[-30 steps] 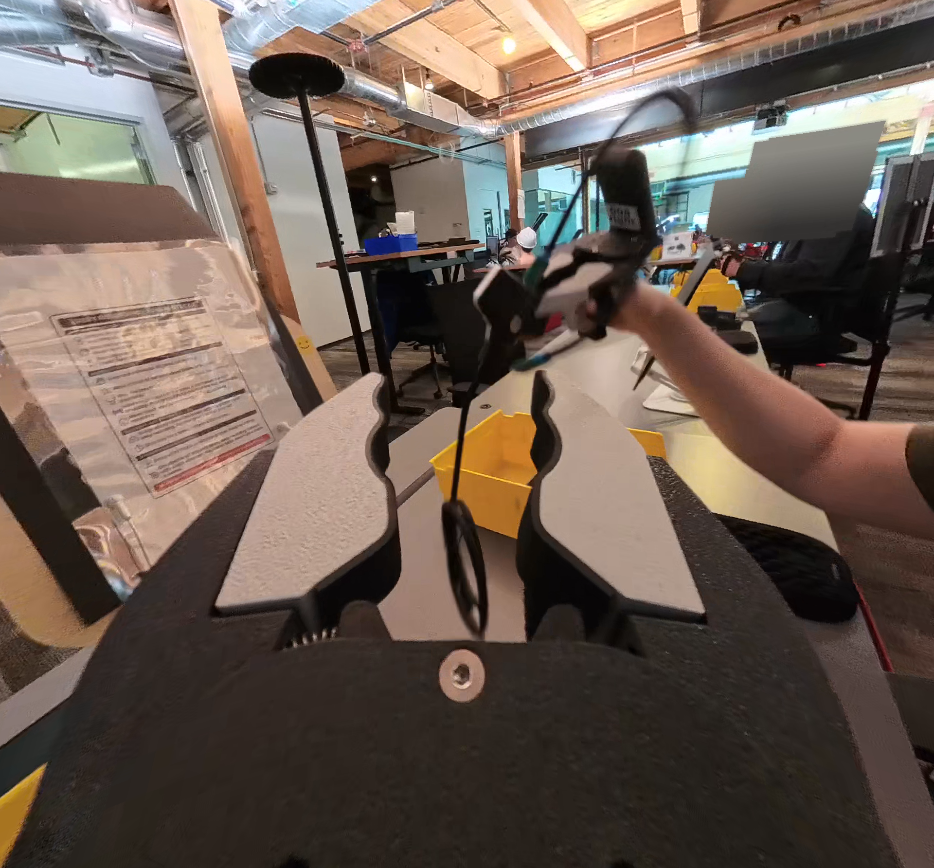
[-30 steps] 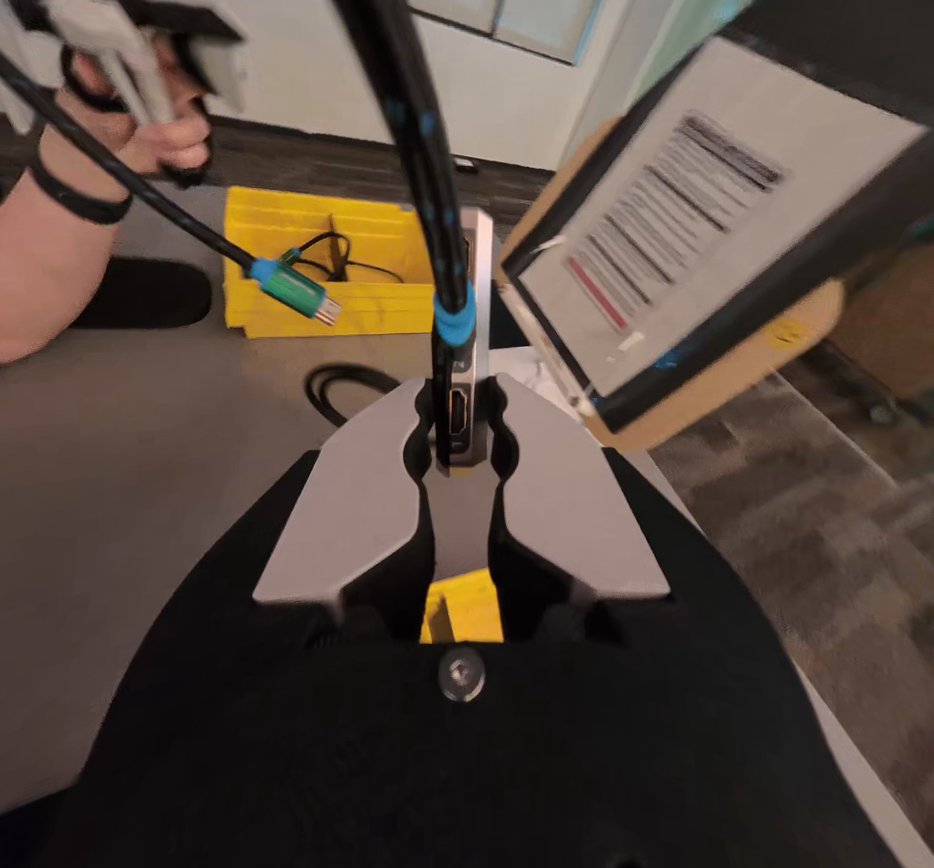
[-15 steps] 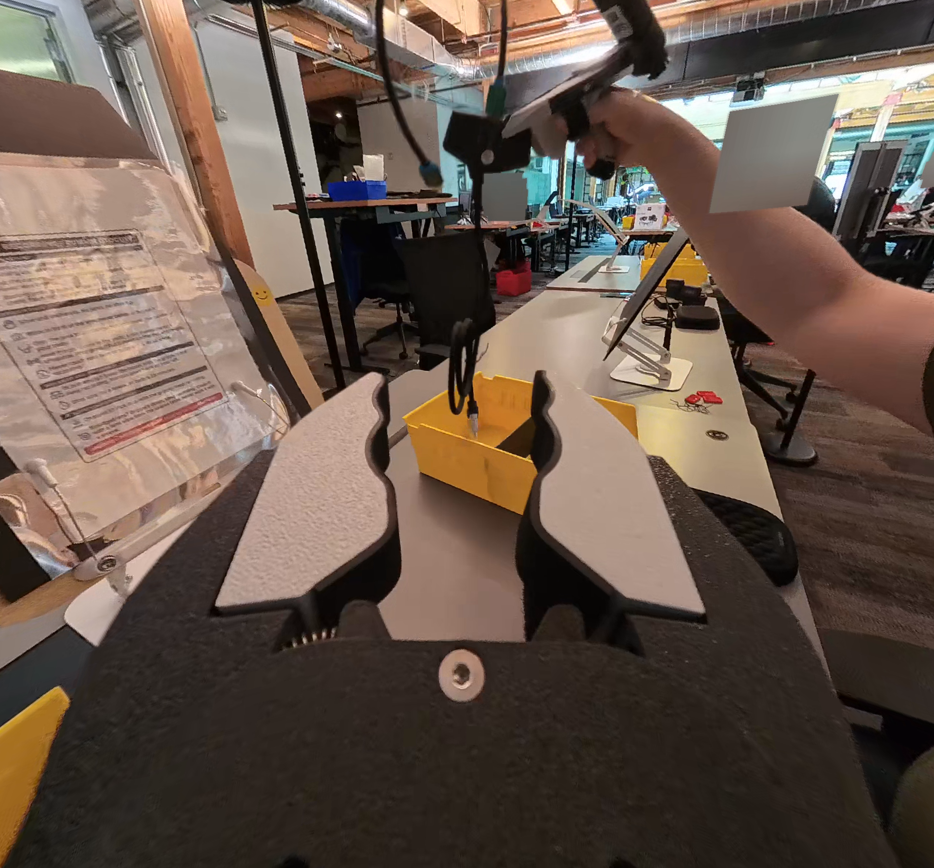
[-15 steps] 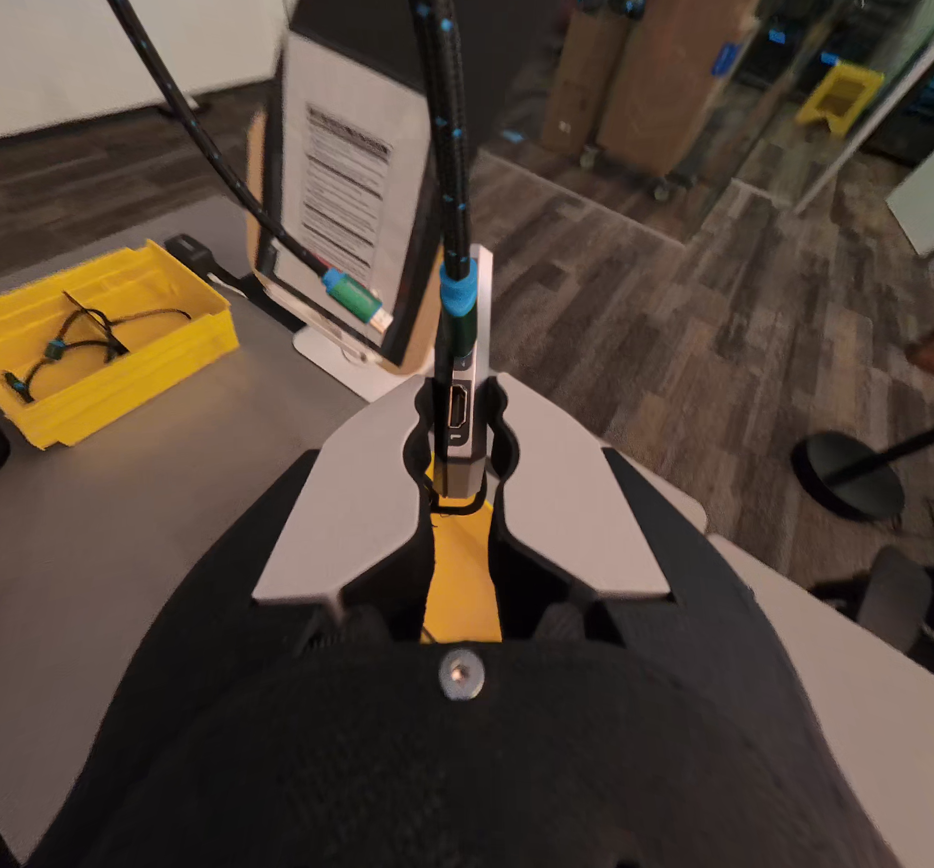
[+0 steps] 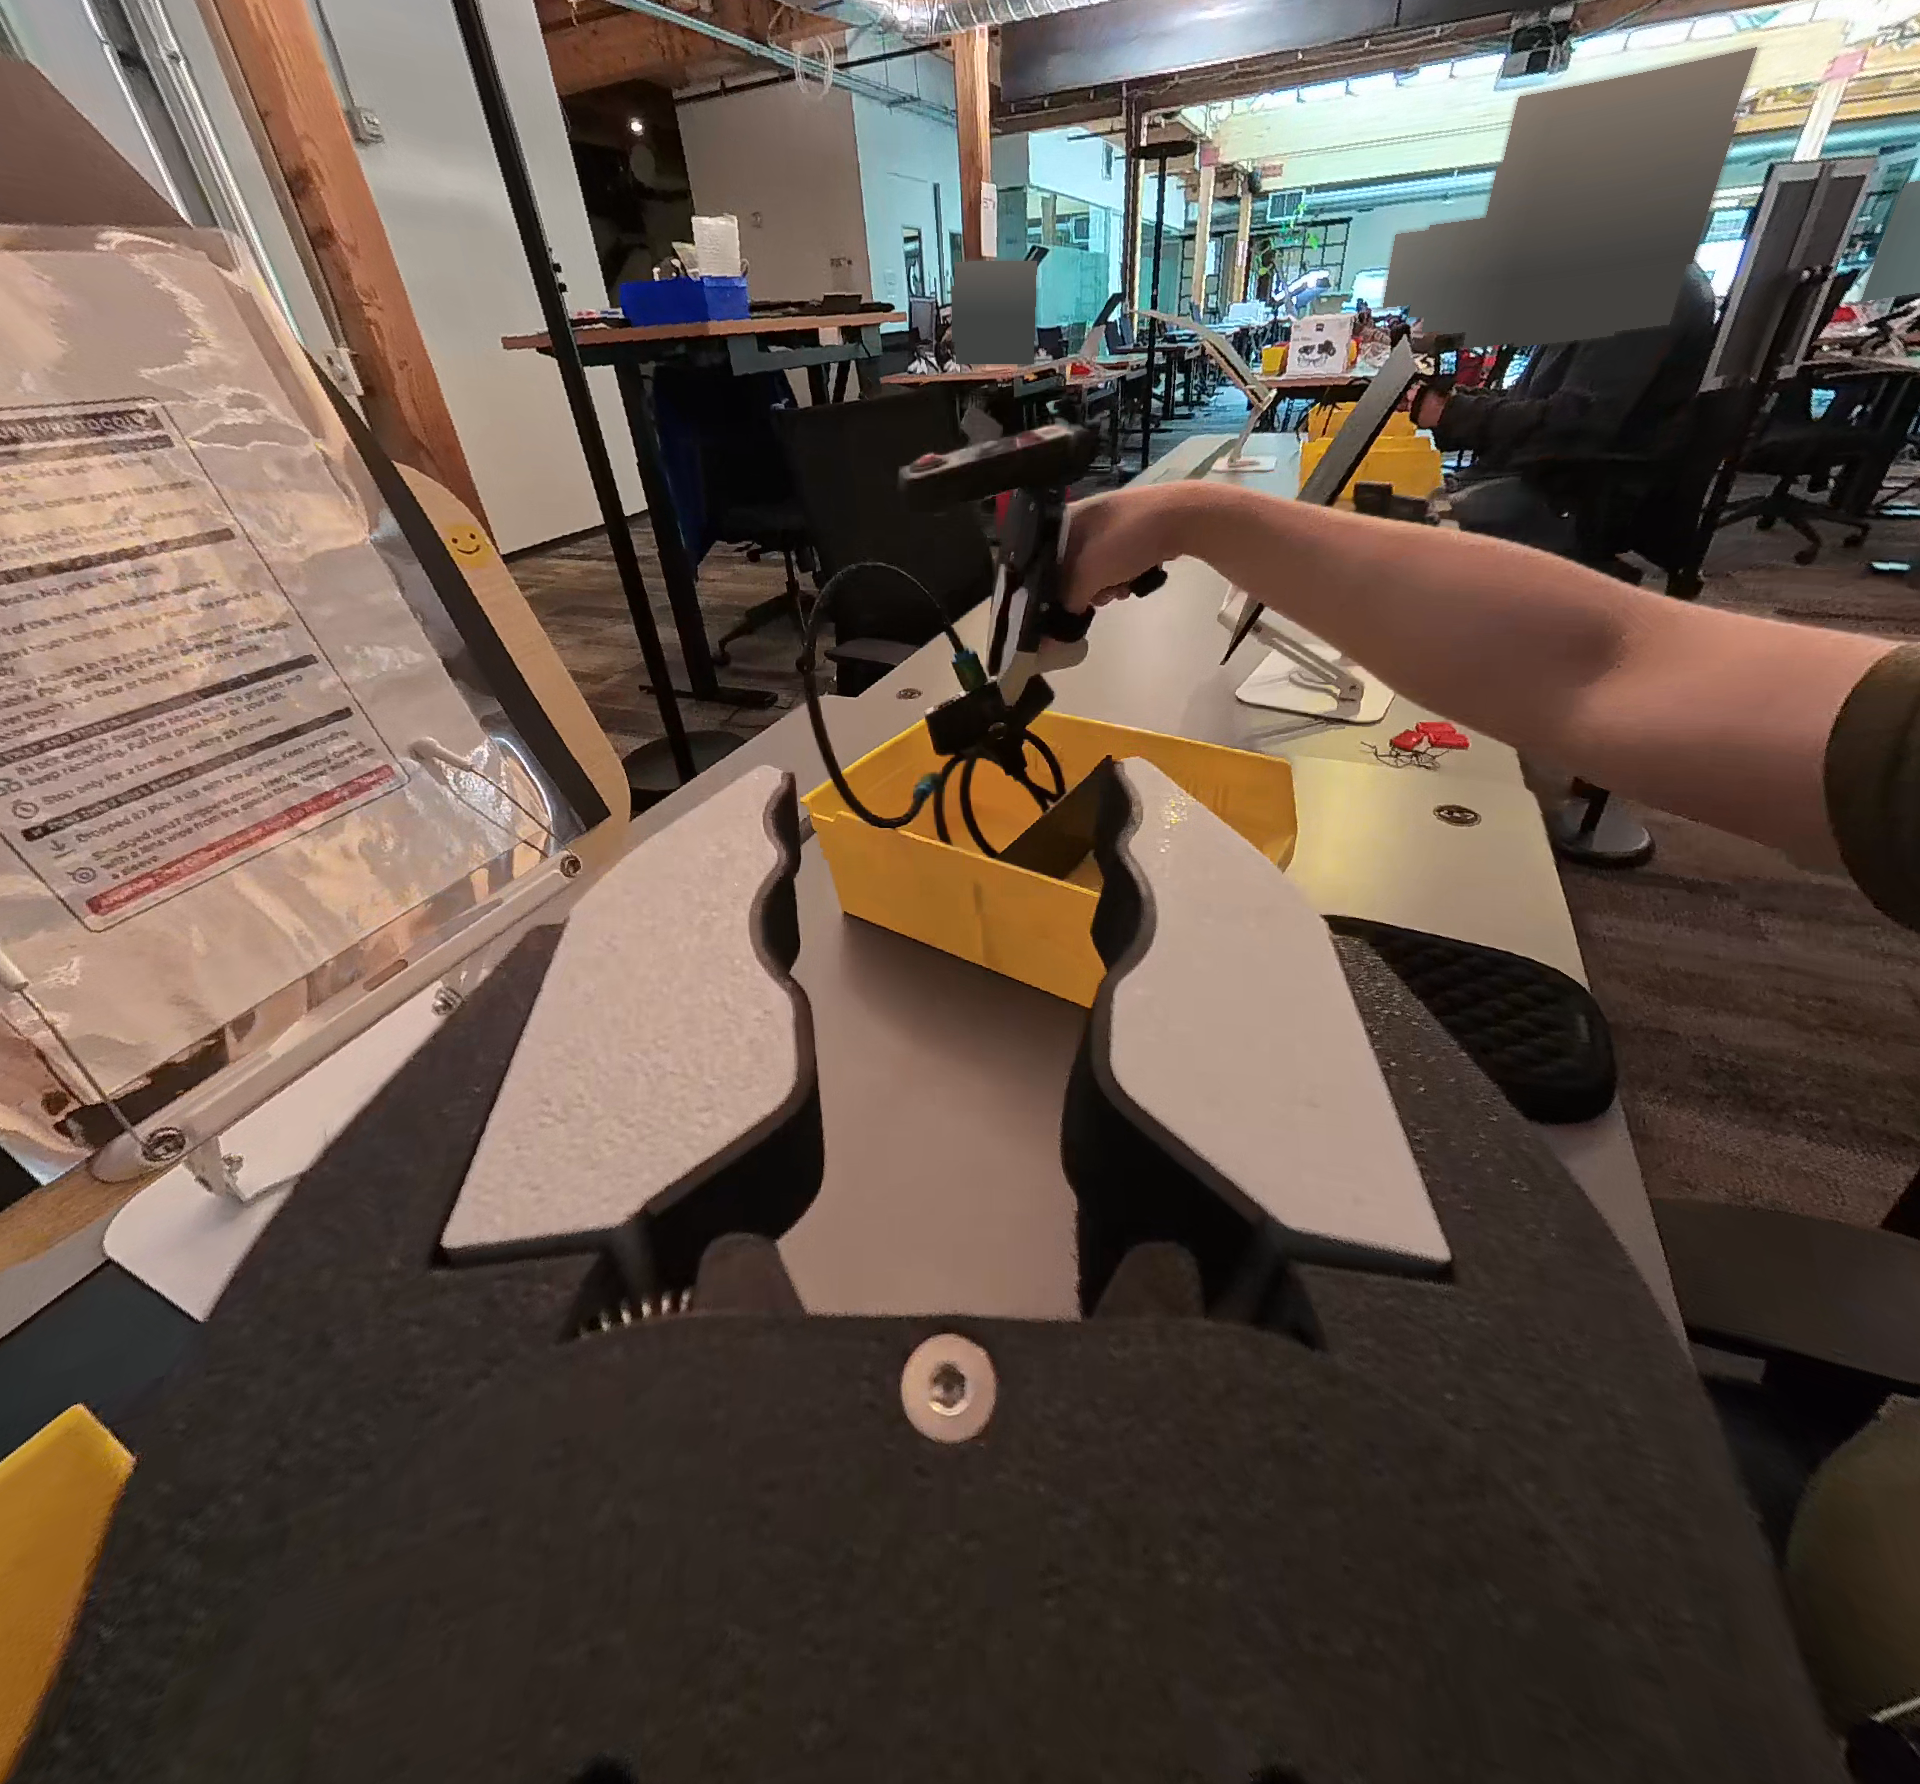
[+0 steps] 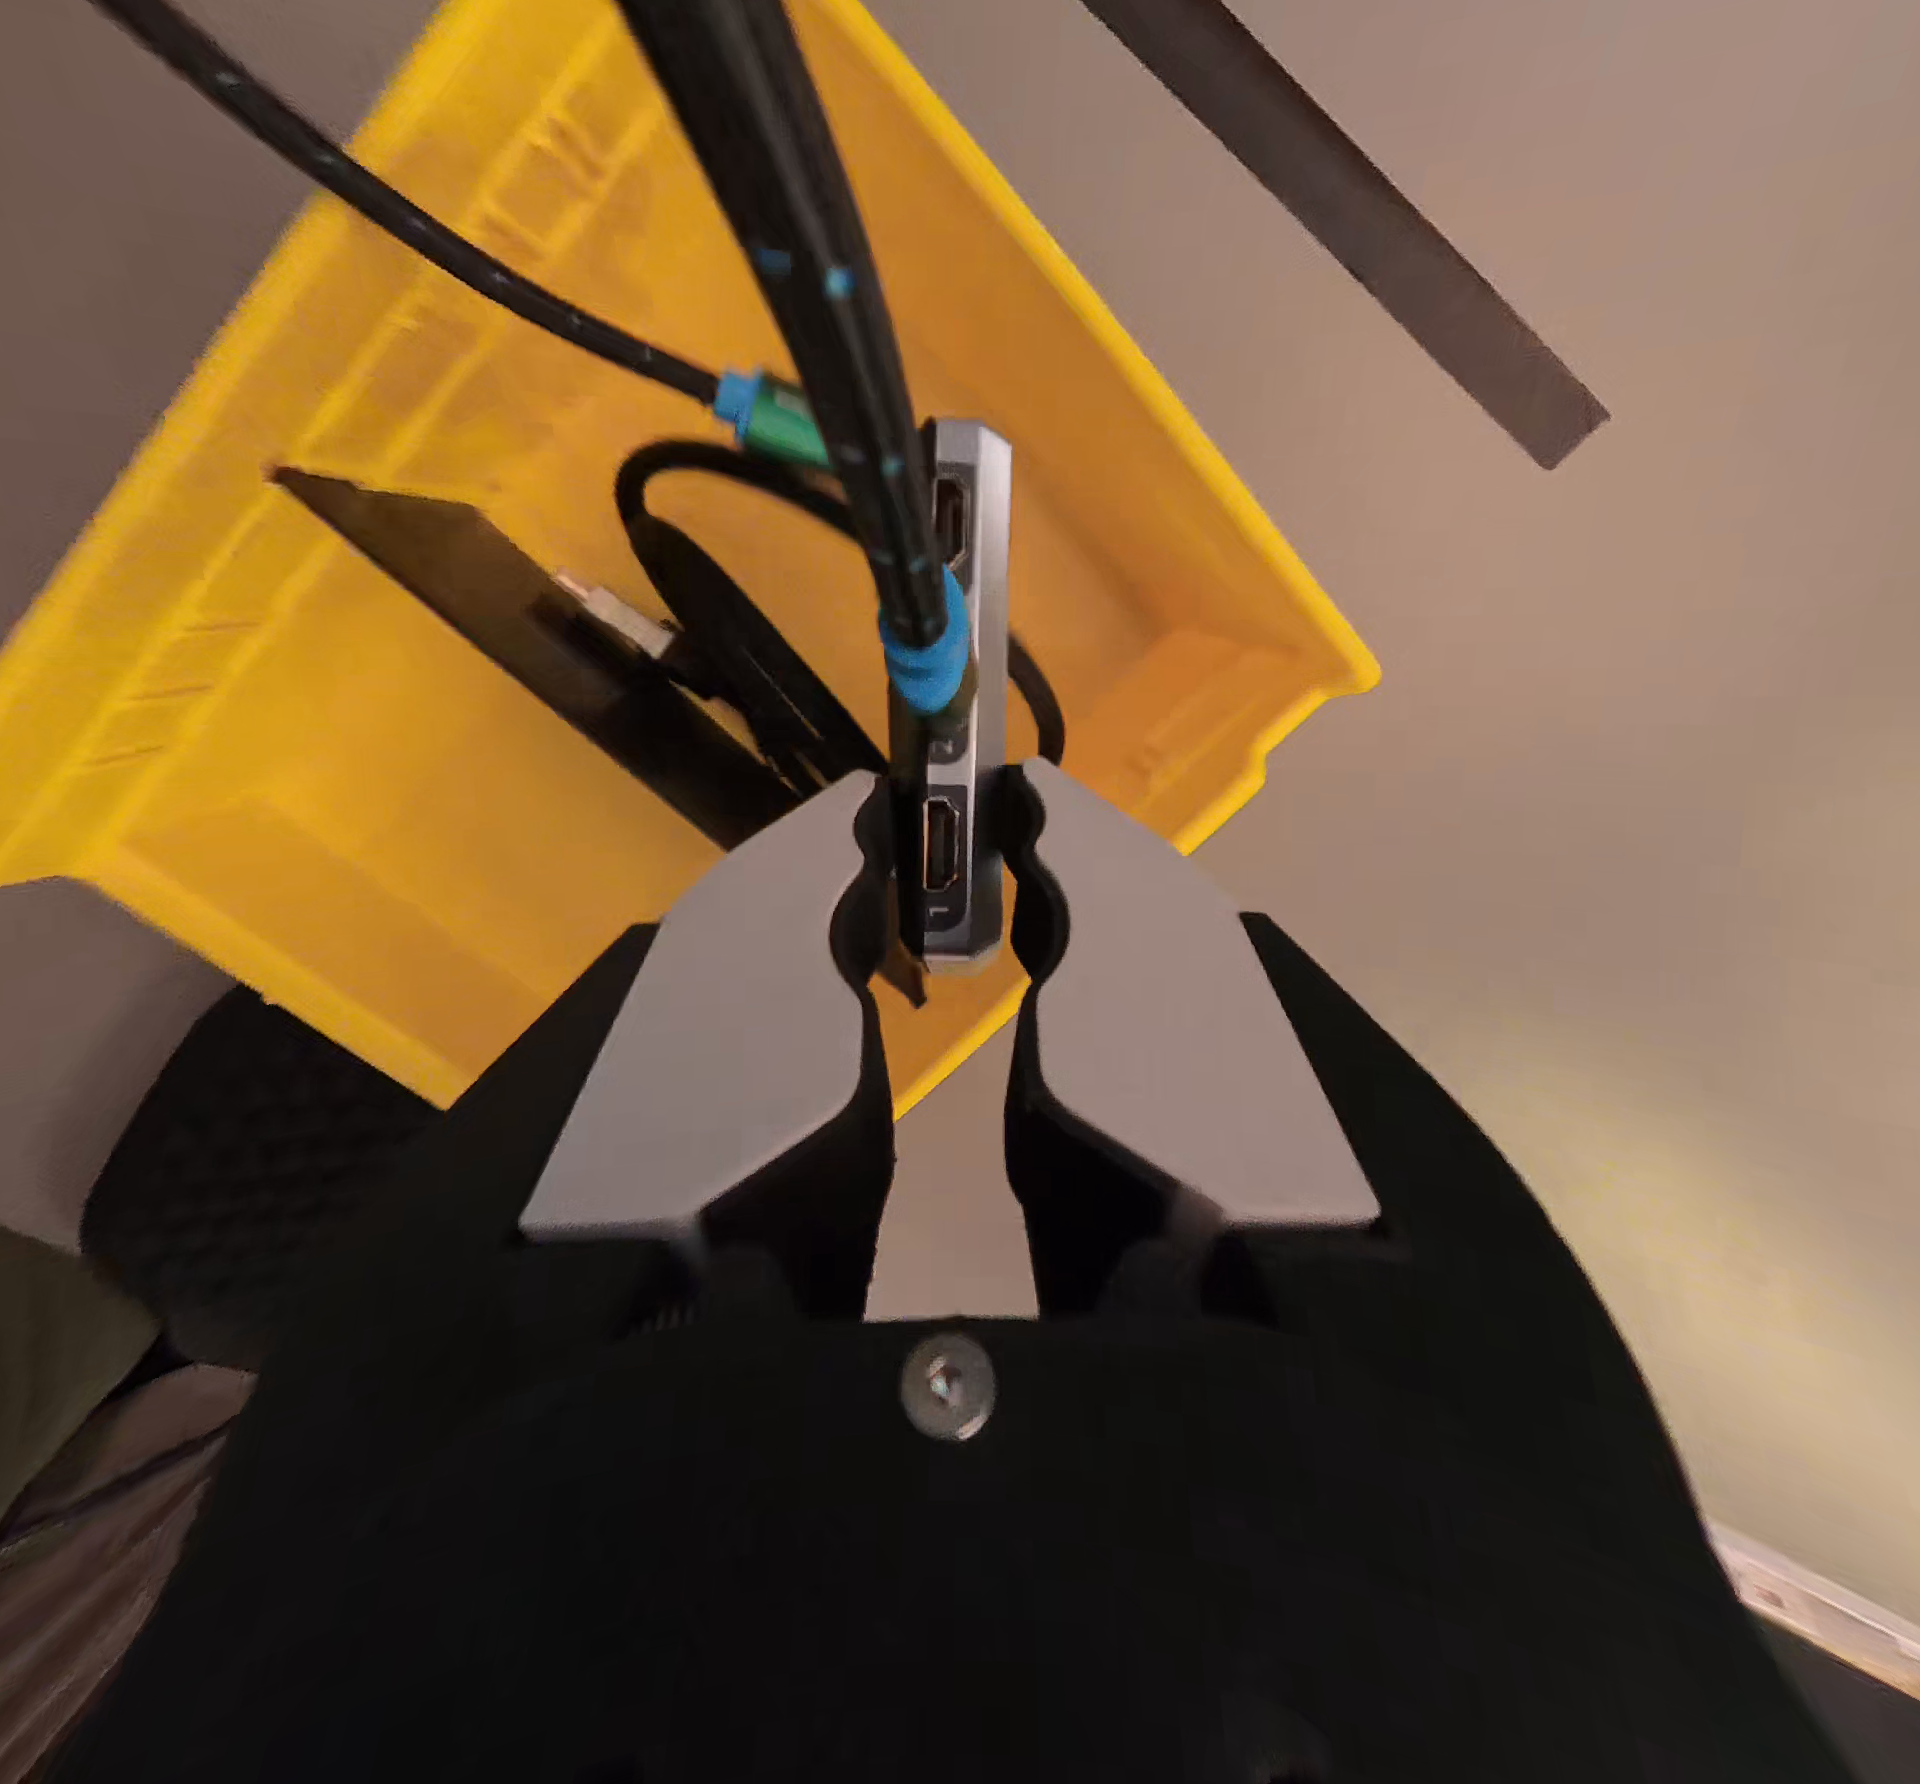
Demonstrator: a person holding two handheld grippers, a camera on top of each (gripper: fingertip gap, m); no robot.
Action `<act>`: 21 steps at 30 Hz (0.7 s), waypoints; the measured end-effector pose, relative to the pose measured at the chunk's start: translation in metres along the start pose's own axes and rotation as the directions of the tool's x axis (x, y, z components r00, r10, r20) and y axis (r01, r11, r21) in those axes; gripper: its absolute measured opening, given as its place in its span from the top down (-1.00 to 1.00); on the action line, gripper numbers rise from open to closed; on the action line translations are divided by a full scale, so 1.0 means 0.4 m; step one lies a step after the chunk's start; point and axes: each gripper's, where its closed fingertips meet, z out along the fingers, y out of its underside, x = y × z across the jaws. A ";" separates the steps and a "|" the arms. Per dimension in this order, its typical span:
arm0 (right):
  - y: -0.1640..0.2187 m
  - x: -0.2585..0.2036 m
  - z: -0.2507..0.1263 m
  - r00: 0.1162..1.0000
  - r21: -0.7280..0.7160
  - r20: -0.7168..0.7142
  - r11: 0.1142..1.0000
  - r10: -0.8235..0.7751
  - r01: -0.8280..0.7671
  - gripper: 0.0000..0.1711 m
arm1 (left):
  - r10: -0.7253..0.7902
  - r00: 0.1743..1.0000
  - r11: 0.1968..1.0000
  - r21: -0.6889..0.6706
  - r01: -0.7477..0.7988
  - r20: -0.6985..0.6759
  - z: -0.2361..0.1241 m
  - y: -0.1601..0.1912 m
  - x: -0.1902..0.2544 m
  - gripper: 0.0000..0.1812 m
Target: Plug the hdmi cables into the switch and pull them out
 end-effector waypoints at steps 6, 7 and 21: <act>-0.016 0.026 0.082 0.998 -0.059 -0.007 0.997 -0.056 0.055 0.72 | 0.011 0.999 0.999 -0.046 -0.008 0.053 -0.009 0.015 -0.028 0.35; -0.021 0.038 0.095 0.998 -0.050 -0.036 0.997 -0.060 0.058 0.67 | 0.009 0.997 0.998 -0.063 -0.004 0.074 -0.021 0.018 -0.039 0.33; -0.136 -0.101 -0.217 0.968 0.565 -0.248 0.806 -0.040 0.178 0.40 | 0.293 0.742 0.703 -0.661 0.260 0.603 -0.444 0.253 -0.262 0.55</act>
